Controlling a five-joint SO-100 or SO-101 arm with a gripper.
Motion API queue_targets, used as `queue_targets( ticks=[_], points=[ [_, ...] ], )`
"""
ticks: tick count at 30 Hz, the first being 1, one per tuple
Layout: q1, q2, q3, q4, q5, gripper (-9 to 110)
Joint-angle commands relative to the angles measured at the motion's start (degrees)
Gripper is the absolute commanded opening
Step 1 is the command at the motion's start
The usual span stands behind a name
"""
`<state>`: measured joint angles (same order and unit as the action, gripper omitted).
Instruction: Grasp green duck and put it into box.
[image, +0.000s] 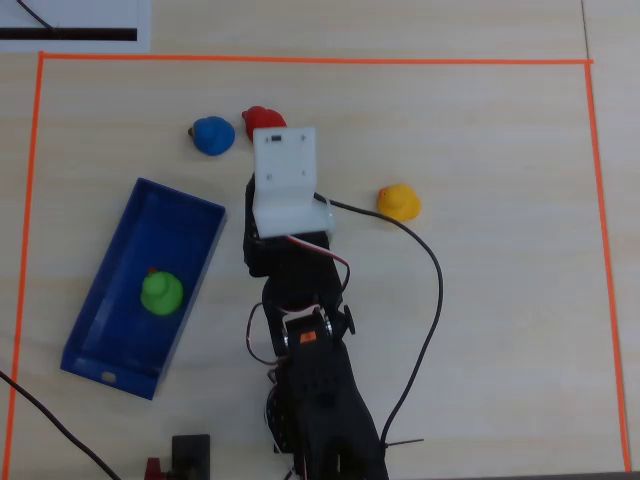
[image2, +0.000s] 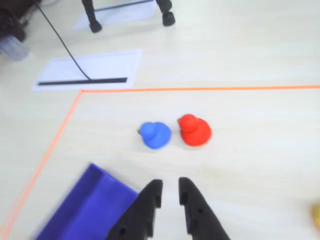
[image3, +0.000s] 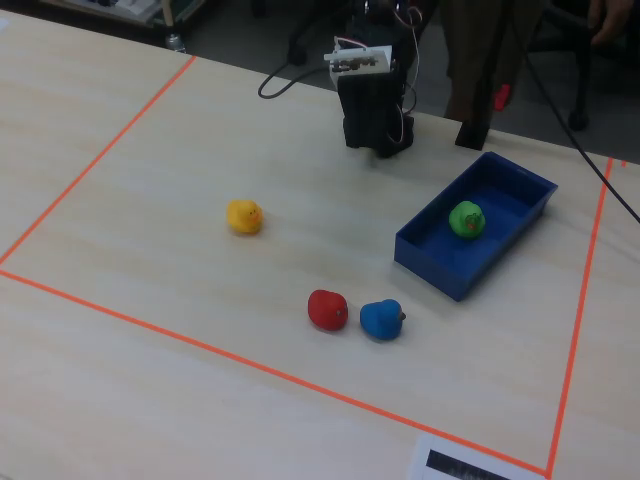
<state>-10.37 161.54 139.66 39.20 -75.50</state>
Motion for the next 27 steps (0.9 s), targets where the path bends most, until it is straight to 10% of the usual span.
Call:
queue_targets(
  ticks=[1,27],
  points=[
    [1.49,16.08,19.78,-2.9,-2.46,0],
    [4.04,28.13,38.58,36.39,-2.11,1]
  ],
)
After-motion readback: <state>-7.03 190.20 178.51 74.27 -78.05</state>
